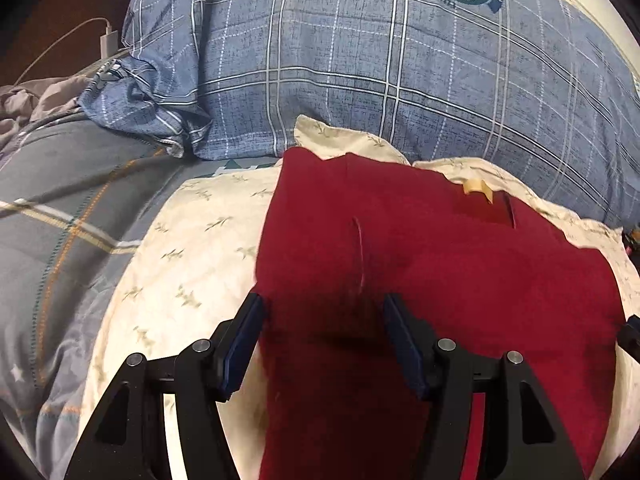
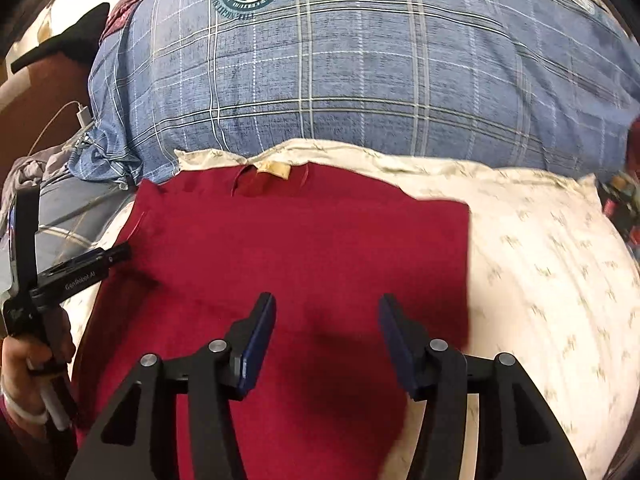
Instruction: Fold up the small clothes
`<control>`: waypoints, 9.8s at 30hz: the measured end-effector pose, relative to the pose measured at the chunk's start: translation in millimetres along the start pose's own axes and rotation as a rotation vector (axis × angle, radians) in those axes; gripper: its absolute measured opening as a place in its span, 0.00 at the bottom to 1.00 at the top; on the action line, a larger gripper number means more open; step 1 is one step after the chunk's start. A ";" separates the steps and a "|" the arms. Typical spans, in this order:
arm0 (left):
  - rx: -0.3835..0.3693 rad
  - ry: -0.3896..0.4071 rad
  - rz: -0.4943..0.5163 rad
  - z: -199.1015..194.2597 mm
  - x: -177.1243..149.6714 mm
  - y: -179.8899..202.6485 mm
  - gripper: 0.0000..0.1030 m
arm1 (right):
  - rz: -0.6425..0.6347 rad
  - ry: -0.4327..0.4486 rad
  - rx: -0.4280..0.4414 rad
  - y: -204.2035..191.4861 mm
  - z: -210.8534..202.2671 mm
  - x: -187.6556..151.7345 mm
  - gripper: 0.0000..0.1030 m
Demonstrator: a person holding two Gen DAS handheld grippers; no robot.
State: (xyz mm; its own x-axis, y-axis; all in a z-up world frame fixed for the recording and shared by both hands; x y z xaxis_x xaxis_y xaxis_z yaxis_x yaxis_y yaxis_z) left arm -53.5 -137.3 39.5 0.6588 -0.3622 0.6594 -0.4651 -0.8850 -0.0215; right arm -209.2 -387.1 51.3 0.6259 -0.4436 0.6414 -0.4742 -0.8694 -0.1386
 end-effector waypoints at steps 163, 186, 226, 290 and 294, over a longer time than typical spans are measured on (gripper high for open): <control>-0.169 0.097 0.090 -160.2 -32.9 -24.4 0.06 | 0.171 0.038 0.463 22.1 -119.9 -35.8 0.10; -0.124 0.085 -0.010 -69.4 38.8 -13.4 0.06 | 0.156 0.101 0.353 21.2 -67.3 36.0 0.10; -0.098 -0.020 -0.033 61.7 82.6 -13.0 0.06 | 0.274 -0.046 0.259 55.2 71.6 87.7 0.10; -0.211 -0.050 -0.101 -14.6 15.8 -57.2 0.65 | 0.014 -0.168 0.343 -65.4 34.2 57.8 0.54; -0.223 -0.095 0.008 -21.6 -12.3 -48.1 0.65 | 0.001 -0.186 0.401 -87.5 23.7 34.8 0.54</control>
State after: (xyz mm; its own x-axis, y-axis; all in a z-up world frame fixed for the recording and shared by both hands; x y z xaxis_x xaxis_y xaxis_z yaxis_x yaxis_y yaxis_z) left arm -52.0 -84.0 48.6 0.7024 -0.4038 0.5861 -0.5825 -0.7994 0.1474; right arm -131.3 -331.6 67.9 0.7439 -0.4444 0.4992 -0.2200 -0.8681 -0.4449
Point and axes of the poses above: each gripper's, at about its wrist camera, not at the fingertips, and z roughly the way its jaws point, y to its right, x to its top, the point moved 4 cm from there along z, roughly the way its jaws point, and after that the axes turned 9 degrees about z, right-handed, at the moved point
